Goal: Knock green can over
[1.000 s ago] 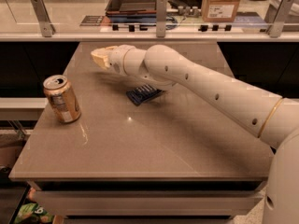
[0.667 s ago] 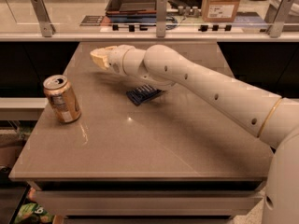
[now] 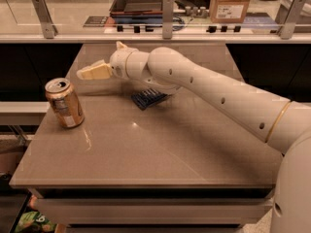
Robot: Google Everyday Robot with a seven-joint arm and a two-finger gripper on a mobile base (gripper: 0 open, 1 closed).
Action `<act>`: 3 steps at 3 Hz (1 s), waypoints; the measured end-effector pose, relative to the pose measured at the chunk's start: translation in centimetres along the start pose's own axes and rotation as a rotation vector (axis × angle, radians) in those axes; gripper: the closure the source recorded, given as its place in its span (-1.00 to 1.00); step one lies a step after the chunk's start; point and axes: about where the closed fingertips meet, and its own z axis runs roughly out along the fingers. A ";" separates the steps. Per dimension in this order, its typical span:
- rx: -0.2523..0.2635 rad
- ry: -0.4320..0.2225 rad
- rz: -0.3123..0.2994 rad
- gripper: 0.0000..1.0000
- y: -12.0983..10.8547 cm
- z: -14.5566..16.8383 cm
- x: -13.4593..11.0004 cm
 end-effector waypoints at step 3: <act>0.078 0.059 -0.047 -1.00 -3.4 -3.4 -3.0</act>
Offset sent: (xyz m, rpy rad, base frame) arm 0.0169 -0.0420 0.0355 -0.0815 -0.0281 -0.0768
